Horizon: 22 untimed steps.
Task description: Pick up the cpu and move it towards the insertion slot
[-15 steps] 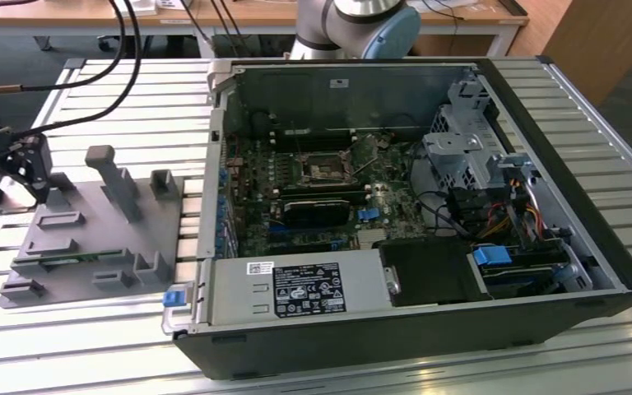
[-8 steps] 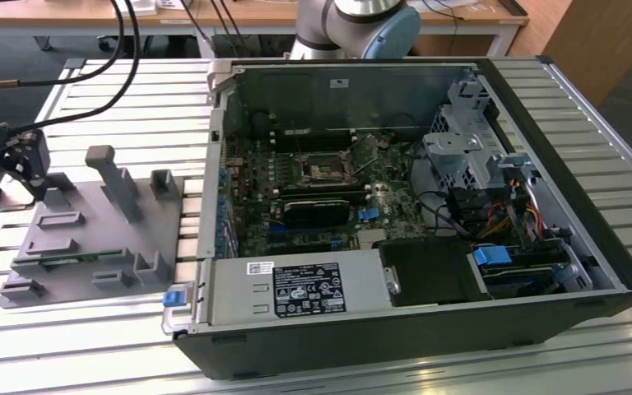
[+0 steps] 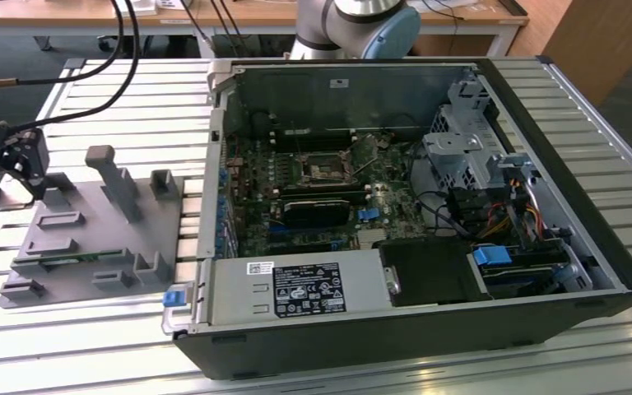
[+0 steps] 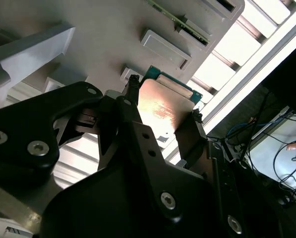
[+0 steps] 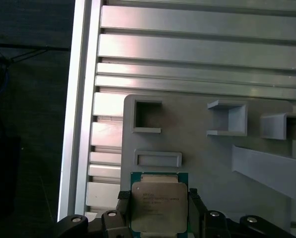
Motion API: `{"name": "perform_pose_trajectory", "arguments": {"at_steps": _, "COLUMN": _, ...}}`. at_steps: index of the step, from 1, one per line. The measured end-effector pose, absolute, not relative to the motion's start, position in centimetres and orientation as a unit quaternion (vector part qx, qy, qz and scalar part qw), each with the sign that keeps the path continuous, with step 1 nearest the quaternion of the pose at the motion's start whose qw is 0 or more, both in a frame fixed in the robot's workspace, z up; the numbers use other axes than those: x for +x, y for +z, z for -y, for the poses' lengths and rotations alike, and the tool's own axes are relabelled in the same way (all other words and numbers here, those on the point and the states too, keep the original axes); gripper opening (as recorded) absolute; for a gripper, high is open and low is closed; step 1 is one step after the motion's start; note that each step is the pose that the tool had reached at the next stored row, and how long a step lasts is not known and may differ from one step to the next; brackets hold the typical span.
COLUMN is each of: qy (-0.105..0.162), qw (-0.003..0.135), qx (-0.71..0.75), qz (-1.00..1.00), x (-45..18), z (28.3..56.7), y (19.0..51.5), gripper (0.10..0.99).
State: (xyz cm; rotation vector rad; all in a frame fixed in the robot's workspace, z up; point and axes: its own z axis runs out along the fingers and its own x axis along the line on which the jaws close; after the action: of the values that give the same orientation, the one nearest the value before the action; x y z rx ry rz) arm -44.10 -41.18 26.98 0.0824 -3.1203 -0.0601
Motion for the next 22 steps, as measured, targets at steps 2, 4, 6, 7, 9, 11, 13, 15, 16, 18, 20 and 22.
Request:
{"name": "perform_pose_trajectory", "arguments": {"at_steps": 2, "qy": -0.019, "qw": 0.01, "qx": 0.026, "qz": 0.999, "x": -44.1, "z": 41.18, "y": 27.01, "gripper": 0.541}}
{"name": "perform_pose_trajectory", "arguments": {"at_steps": 4, "qy": -0.019, "qw": 0.01, "qx": 0.026, "qz": 0.999, "x": -44.1, "z": 41.18, "y": 27.05, "gripper": 0.541}}
{"name": "perform_pose_trajectory", "arguments": {"at_steps": 6, "qy": -0.019, "qw": 0.01, "qx": 0.026, "qz": 0.999, "x": -44.1, "z": 41.18, "y": 27.11, "gripper": 0.541}}
{"name": "perform_pose_trajectory", "arguments": {"at_steps": 7, "qy": -0.019, "qw": 0.01, "qx": 0.026, "qz": 0.999, "x": -44.11, "z": 41.18, "y": 27.18, "gripper": 0.541}}
{"name": "perform_pose_trajectory", "arguments": {"at_steps": 9, "qy": -0.019, "qw": 0.01, "qx": 0.026, "qz": 0.999, "x": -44.11, "z": 41.18, "y": 27.31, "gripper": 0.541}}
{"name": "perform_pose_trajectory", "arguments": {"at_steps": 11, "qy": -0.019, "qw": 0.01, "qx": 0.026, "qz": 0.999, "x": -44.1, "z": 41.18, "y": 27.46, "gripper": 0.541}}
{"name": "perform_pose_trajectory", "arguments": {"at_steps": 13, "qy": -0.019, "qw": 0.01, "qx": 0.026, "qz": 0.999, "x": -44.1, "z": 41.18, "y": 27.57, "gripper": 0.541}}
{"name": "perform_pose_trajectory", "arguments": {"at_steps": 15, "qy": -0.019, "qw": 0.01, "qx": 0.026, "qz": 0.999, "x": -44.11, "z": 41.18, "y": 27.68, "gripper": 0.541}}
{"name": "perform_pose_trajectory", "arguments": {"at_steps": 16, "qy": -0.019, "qw": 0.01, "qx": 0.026, "qz": 0.999, "x": -44.1, "z": 41.18, "y": 27.73, "gripper": 0.541}}
{"name": "perform_pose_trajectory", "arguments": {"at_steps": 18, "qy": -0.019, "qw": 0.01, "qx": 0.026, "qz": 0.999, "x": -44.1, "z": 41.18, "y": 27.82, "gripper": 0.541}}
{"name": "perform_pose_trajectory", "arguments": {"at_steps": 20, "qy": -0.019, "qw": 0.01, "qx": 0.026, "qz": 0.999, "x": -44.1, "z": 41.18, "y": 27.91, "gripper": 0.541}}
{"name": "perform_pose_trajectory", "arguments": {"at_steps": 22, "qy": -0.019, "qw": 0.01, "qx": 0.026, "qz": 0.999, "x": -44.11, "z": 41.18, "y": 27.97, "gripper": 0.541}}
